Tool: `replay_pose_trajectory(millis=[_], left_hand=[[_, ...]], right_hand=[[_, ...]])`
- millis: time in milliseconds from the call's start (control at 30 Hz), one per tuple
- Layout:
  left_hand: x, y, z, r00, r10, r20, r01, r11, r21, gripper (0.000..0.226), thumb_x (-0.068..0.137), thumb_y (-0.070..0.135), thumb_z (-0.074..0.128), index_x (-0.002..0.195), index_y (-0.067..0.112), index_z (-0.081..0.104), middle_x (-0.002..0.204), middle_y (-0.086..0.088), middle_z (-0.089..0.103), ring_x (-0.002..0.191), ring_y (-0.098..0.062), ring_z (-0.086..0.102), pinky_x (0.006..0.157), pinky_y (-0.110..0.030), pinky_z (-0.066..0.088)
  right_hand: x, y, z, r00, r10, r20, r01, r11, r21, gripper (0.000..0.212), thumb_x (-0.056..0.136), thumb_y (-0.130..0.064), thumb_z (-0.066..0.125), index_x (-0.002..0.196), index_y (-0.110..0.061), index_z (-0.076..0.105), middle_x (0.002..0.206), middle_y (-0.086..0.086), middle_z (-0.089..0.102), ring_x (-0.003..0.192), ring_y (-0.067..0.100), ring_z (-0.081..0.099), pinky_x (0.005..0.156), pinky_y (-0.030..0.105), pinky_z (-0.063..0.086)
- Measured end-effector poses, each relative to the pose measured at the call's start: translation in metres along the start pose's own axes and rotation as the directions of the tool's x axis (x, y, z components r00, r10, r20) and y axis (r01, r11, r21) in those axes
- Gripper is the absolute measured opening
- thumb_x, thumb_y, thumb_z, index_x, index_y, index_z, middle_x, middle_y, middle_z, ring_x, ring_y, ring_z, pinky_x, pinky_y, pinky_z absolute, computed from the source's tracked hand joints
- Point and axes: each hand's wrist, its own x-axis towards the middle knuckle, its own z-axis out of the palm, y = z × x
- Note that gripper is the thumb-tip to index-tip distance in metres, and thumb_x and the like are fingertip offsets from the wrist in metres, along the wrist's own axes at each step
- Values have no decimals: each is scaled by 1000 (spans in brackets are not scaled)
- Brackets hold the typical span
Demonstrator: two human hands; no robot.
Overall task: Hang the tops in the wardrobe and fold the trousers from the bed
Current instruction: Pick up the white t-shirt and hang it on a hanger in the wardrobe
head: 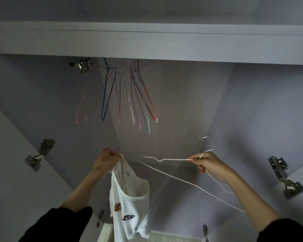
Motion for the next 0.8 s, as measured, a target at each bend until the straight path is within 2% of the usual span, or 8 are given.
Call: replay_pose_trajectory(millis=[233,400,500,567,600,667,733,800], left_hand=[[1,-9,-3,992,61,-113,-45,990,135,17,80,19,62,67,21,52,68,4,56,79,-26,59,69,-29,44],[-6,2,-2,976,204,-76,-175,943,284,16,81,23,63,71,25,51,66,11,54,73,-18,55,65,-24,37],[-12,19,-5,949,300,-94,-258,914,312,9,81,19,64,77,21,57,69,9,55,73,-16,54,66,-22,38],[-22,36,-6,932,350,-94,-319,915,246,6,81,18,65,78,19,60,68,11,57,68,-10,54,61,-14,39],[-29,46,-5,925,369,-91,-349,919,185,7,81,17,66,77,20,61,67,13,57,65,-6,54,58,-10,39],[-44,68,-4,911,405,-78,-404,914,33,10,79,15,67,72,21,62,67,12,61,65,-7,57,61,-15,45],[-53,86,-7,900,430,-73,-436,895,-98,10,79,14,67,73,21,64,70,7,64,69,-13,62,64,-26,52],[-58,94,-12,868,494,-58,-497,867,-49,4,81,18,67,79,21,65,76,8,64,73,-12,62,66,-21,51]], right_hand=[[-15,-13,5,985,-152,86,147,987,63,18,92,-1,54,87,-9,69,49,3,47,41,7,41,45,16,34],[-16,-31,28,953,-277,121,290,951,-104,17,92,-5,55,91,-12,69,50,4,45,45,12,38,47,19,31],[-13,-44,46,927,-358,114,374,909,-183,15,91,-3,57,96,-2,71,42,-12,49,40,2,42,47,11,31],[-14,-56,61,899,-424,105,437,863,-255,16,90,-5,59,98,0,72,61,-13,63,51,-6,54,55,8,37],[-14,-60,71,884,-450,125,466,830,-307,16,90,-6,59,98,-1,72,77,-4,70,64,-6,59,63,8,40],[-14,-68,91,865,-481,141,497,787,-365,17,89,-9,60,98,-3,73,97,8,71,87,10,65,79,20,46],[-15,-73,106,869,-493,35,485,838,-250,14,88,-7,61,94,-4,73,94,4,71,82,6,63,76,20,46],[-15,-78,108,874,-473,-113,473,881,-28,13,88,-4,61,84,-10,72,73,-8,67,59,-5,55,61,16,41]])
